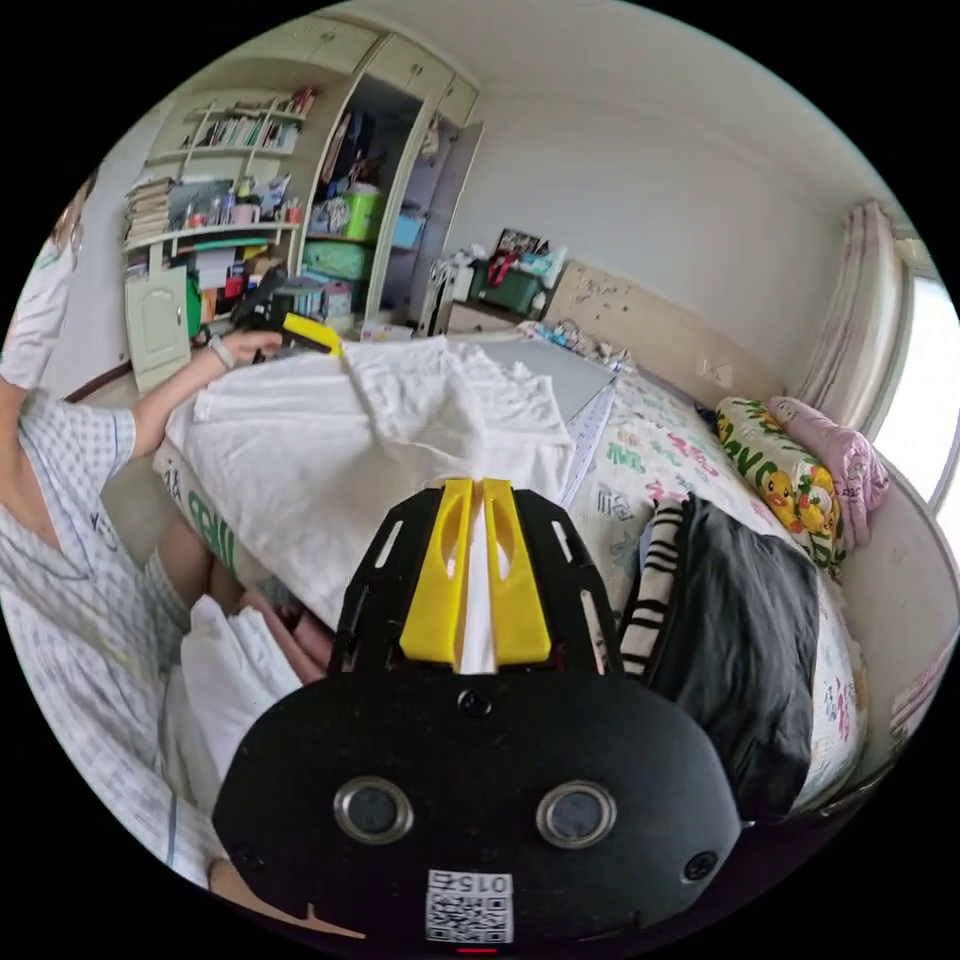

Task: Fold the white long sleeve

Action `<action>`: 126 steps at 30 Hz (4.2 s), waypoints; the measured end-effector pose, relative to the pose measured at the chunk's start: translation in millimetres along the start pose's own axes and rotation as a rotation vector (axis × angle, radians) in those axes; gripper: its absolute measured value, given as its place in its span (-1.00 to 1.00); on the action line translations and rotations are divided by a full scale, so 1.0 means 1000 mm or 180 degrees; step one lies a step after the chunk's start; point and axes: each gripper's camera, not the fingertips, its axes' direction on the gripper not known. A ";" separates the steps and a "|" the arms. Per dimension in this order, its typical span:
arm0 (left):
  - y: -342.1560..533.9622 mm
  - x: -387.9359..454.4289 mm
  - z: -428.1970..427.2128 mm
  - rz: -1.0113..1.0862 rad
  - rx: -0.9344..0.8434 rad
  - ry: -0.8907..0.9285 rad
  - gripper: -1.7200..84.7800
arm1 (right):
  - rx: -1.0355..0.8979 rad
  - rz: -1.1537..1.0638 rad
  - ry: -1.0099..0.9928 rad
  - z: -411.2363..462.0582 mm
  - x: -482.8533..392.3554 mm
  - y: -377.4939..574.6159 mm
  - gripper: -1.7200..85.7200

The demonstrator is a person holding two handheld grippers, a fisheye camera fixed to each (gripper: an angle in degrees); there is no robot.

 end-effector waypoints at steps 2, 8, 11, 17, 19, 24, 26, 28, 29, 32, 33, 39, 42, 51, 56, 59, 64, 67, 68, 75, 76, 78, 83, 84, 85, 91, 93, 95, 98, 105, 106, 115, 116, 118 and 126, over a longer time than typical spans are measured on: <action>-0.008 -0.010 -0.014 -0.0013 0.0057 -0.0032 -0.76 | -0.0107 0.0048 -0.0185 -0.005 0.017 0.011 -0.85; -0.036 -0.037 -0.043 -0.0148 0.0142 -0.0002 -0.77 | 0.0122 0.0705 -0.0259 -0.018 0.080 0.027 -0.78; -0.053 -0.047 -0.063 -0.0222 0.0212 -0.0041 -0.77 | -0.0186 0.0657 -0.0363 0.006 0.089 0.024 -0.75; -0.120 0.033 -0.208 0.0471 0.1230 0.0446 -0.75 | 0.0074 0.0451 -0.0641 0.005 0.103 0.027 -0.75; -0.148 0.093 -0.242 0.0921 0.1189 0.0881 -0.79 | 0.0143 0.0383 -0.0585 0.002 0.105 0.030 -0.76; -0.219 0.263 -0.286 0.1797 0.0904 0.1197 -0.75 | 0.0425 0.0680 -0.0647 0.005 0.127 0.042 -0.83; -0.250 0.330 -0.287 0.2039 0.0842 0.1002 -0.73 | 0.0498 0.0818 -0.0604 0.005 0.137 0.049 -0.94; -0.276 0.365 -0.280 0.2091 0.0753 0.1039 -0.73 | 0.0588 0.0886 -0.0493 0.003 0.139 0.055 -0.96; -0.294 0.377 -0.273 0.2012 0.0674 0.1088 -0.72 | 0.0623 0.0908 -0.0434 0.002 0.139 0.058 -0.97; -0.326 0.395 -0.265 0.1870 0.0579 0.0829 -0.74 | 0.0709 0.0933 -0.0276 -0.004 0.137 0.065 -0.97; -0.329 0.399 -0.265 0.1892 0.0562 0.0800 -0.74 | 0.0733 0.0937 -0.0245 -0.006 0.137 0.067 -0.97; -0.359 0.424 -0.280 0.1922 0.0485 0.0499 -0.89 | 0.0918 0.1105 0.0077 -0.020 0.153 0.076 -0.98; -0.360 0.423 -0.309 0.2005 0.0549 0.0445 -0.93 | 0.1016 0.1137 0.0062 -0.028 0.162 0.081 -0.98; -0.365 0.414 -0.337 0.1940 0.0501 0.0539 -0.89 | 0.1060 0.1235 -0.0162 -0.042 0.184 0.102 -0.94; -0.369 0.415 -0.356 0.1910 0.0556 0.0594 -0.79 | 0.0886 0.1028 -0.0424 -0.039 0.182 0.090 -0.83; -0.374 0.419 -0.358 0.1900 0.0582 0.0546 -0.78 | 0.0839 0.1015 -0.0285 -0.039 0.178 0.082 -0.89; -0.388 0.425 -0.359 0.1863 0.0569 0.0441 -0.80 | 0.0927 0.1138 -0.0173 -0.051 0.180 0.079 -0.97; -0.383 0.423 -0.367 0.1828 0.0677 0.0369 -0.81 | 0.0957 0.1251 -0.0008 -0.058 0.180 0.077 -0.97; -0.381 0.422 -0.367 0.1841 0.0684 0.0327 -0.81 | 0.0935 0.1269 0.0069 -0.058 0.179 0.075 -0.97; -0.391 0.429 -0.346 0.1938 0.0536 0.0375 -0.83 | 0.0844 0.1256 0.0036 -0.063 0.169 0.065 -0.97; -0.392 0.434 -0.342 0.1989 0.0499 0.0389 -0.84 | 0.0835 0.1248 0.0035 -0.065 0.166 0.063 -0.97; -0.394 0.441 -0.334 0.2019 0.0498 0.0383 -0.88 | 0.0827 0.1250 0.0027 -0.068 0.163 0.062 -0.97; -0.379 0.445 -0.324 0.2106 0.0533 0.0435 -0.94 | 0.0853 0.1248 -0.0004 -0.084 0.151 0.059 -0.97; -0.376 0.445 -0.323 0.2105 0.0553 0.0431 -0.94 | 0.0858 0.1236 -0.0012 -0.086 0.149 0.058 -0.97; -0.371 0.446 -0.320 0.2119 0.0564 0.0434 -0.94 | 0.0851 0.1219 -0.0009 -0.089 0.145 0.057 -0.97; -0.350 0.448 -0.293 0.2040 0.0578 0.0498 -0.93 | 0.0742 0.1096 0.0157 -0.101 0.119 0.044 -0.97; -0.342 0.447 -0.295 0.1996 0.0740 0.0636 -0.93 | 0.0763 0.1085 0.0160 -0.107 0.113 0.042 -0.97; -0.336 0.456 -0.279 0.2043 0.0781 0.0852 -0.92 | 0.0765 0.1115 0.0119 -0.114 0.108 0.038 -0.96; -0.328 0.470 -0.241 0.2099 0.0588 0.0860 -0.94 | 0.0763 0.1178 0.0052 -0.124 0.103 0.034 -0.96; -0.281 0.482 -0.196 0.2258 0.0542 0.0832 -0.95 | 0.0703 0.1225 0.0028 -0.143 0.087 0.020 -0.96; -0.272 0.476 -0.189 0.2212 0.0533 0.0895 -0.94 | 0.0712 0.1216 0.0001 -0.147 0.085 0.017 -0.95; -0.188 0.224 -0.147 0.0892 0.0486 0.0752 -0.82 | 0.0254 0.0984 -0.0035 -0.227 0.107 -0.030 -0.85; -0.179 0.174 -0.128 0.0582 0.0438 0.0675 -0.81 | 0.0256 0.0906 0.0004 -0.237 0.108 -0.053 -0.85; -0.169 0.103 -0.093 0.0126 0.0389 0.0628 -0.79 | 0.0409 0.0884 -0.0103 -0.246 0.114 -0.095 -0.84; -0.151 -0.073 0.103 -0.1150 0.0230 0.0523 -0.70 | 0.0460 0.0733 -0.0547 -0.130 0.125 -0.326 -0.74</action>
